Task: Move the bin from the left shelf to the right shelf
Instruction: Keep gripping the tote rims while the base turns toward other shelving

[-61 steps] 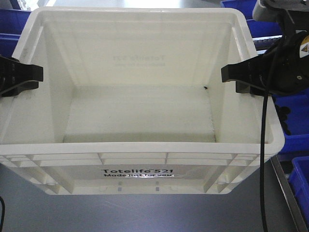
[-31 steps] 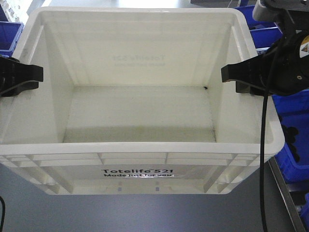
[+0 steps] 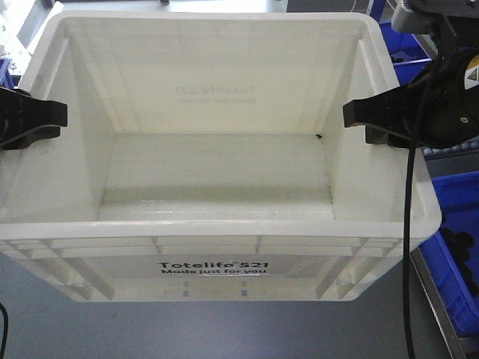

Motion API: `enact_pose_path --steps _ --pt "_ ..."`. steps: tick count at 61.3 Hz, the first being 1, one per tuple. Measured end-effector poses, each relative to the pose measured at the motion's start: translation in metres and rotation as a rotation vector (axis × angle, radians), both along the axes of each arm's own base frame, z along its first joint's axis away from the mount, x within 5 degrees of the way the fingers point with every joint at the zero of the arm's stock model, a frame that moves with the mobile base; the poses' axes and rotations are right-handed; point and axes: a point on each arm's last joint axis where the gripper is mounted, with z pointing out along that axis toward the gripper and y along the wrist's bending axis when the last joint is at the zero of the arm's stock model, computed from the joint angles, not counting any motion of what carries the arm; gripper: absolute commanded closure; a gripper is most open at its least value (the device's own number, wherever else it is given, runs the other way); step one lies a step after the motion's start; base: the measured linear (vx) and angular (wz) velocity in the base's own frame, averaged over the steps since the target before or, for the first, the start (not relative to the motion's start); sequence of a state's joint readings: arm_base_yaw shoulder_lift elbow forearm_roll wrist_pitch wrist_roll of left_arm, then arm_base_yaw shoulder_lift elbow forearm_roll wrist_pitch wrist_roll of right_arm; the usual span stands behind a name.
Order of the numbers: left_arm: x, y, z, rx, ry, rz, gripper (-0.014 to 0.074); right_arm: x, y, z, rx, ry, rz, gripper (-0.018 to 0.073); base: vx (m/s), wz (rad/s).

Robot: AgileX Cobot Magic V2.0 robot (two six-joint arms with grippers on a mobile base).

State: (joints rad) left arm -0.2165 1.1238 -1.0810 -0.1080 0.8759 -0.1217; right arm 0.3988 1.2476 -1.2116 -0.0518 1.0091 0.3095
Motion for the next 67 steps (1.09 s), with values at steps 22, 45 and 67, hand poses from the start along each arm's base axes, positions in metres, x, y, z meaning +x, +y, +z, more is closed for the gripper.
enact_pose_path --steps 22,45,67 --pt "0.0 -0.0001 0.0001 -0.001 -0.001 -0.001 0.0488 -0.0001 -0.0001 -0.0001 -0.001 0.002 0.0 0.0559 0.34 0.0" --pt "0.0 -0.0001 0.0 0.0 0.0 -0.001 0.0488 -0.0001 -0.0001 -0.0001 -0.001 0.002 0.0 0.0559 0.33 0.05" --pt "0.0 -0.0001 0.0 0.0 0.0 -0.001 0.0488 -0.0001 -0.0001 -0.0001 -0.001 0.002 0.0 0.0559 0.31 0.05"
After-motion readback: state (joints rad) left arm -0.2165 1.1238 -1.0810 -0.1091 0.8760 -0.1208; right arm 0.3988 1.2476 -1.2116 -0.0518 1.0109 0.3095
